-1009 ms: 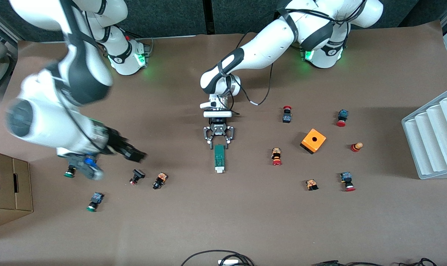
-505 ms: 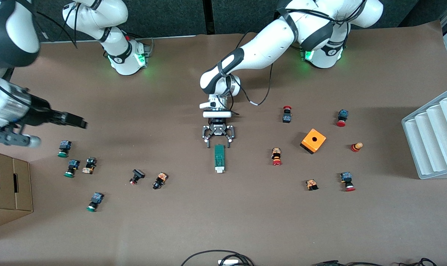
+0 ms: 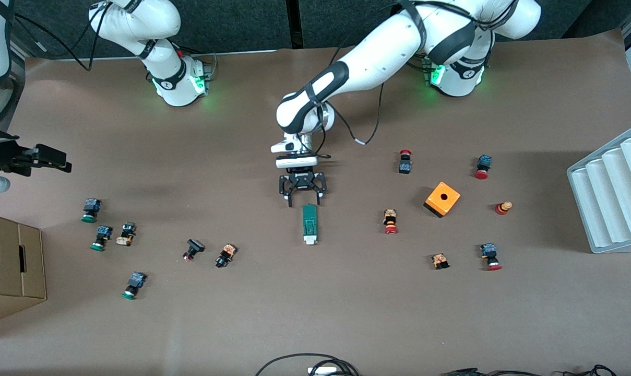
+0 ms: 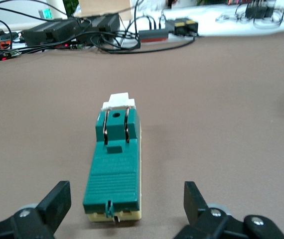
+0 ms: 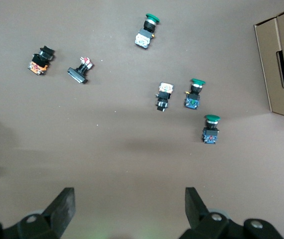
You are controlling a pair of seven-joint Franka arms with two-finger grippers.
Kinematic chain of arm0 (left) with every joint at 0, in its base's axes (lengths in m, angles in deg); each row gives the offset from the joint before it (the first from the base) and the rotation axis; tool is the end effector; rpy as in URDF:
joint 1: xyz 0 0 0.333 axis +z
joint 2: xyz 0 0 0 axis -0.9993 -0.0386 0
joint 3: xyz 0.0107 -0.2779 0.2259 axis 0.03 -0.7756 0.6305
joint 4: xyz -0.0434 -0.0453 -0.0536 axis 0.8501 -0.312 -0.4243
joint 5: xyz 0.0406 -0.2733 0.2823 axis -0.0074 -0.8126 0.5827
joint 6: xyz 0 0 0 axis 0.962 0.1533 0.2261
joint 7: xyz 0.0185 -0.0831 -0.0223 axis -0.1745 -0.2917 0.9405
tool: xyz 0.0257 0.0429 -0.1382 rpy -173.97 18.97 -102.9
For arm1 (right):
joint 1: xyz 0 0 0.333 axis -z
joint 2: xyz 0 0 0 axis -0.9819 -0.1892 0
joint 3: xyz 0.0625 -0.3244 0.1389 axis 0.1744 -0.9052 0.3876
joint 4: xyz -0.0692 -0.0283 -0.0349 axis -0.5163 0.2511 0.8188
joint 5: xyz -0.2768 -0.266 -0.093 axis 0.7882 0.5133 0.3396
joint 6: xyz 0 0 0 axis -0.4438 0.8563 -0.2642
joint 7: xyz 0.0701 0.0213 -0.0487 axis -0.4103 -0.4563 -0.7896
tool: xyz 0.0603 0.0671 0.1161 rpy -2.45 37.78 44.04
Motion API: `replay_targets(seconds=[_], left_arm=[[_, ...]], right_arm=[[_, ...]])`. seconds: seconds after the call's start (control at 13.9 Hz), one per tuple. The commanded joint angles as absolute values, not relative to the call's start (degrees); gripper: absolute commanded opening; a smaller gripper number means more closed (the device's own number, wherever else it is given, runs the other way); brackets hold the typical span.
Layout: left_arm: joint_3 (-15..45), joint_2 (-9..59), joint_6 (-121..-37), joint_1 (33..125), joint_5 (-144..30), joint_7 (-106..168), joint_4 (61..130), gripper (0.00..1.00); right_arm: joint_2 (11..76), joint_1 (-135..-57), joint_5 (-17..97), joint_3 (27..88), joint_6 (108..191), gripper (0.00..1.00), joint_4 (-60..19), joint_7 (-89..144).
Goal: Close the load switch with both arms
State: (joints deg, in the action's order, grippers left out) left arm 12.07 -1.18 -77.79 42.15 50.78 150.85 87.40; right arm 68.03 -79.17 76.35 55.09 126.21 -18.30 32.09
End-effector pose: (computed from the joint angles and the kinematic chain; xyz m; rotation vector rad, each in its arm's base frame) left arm 0.4077 -0.6092 0.1251 -2.6335 0.0381 -1.5056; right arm 0.5423 -0.0705 0.5796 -3.1174 -0.0608 0.1141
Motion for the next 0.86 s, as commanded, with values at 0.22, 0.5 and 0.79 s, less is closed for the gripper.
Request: replay_targets(seconds=[0.22,0.5,0.79], left_arm=[[12.22,5.64,-80.67,42.17,30.46,127.58,85.23,1.0],[12.31,10.03,-80.32,44.0,17.62,110.87,84.17,1.0],[12.39,13.46,-79.54,44.98,6.55,95.23,82.33,1.0]], right_arm=[[67.72,-79.18,77.88,54.83,127.5,1.0,-17.08,32.45],[67.55,-79.27,77.54,54.83,127.86,1.0,-16.72,32.36],[67.63,-79.88,77.71,55.09,127.86,1.0,-16.72,32.19]])
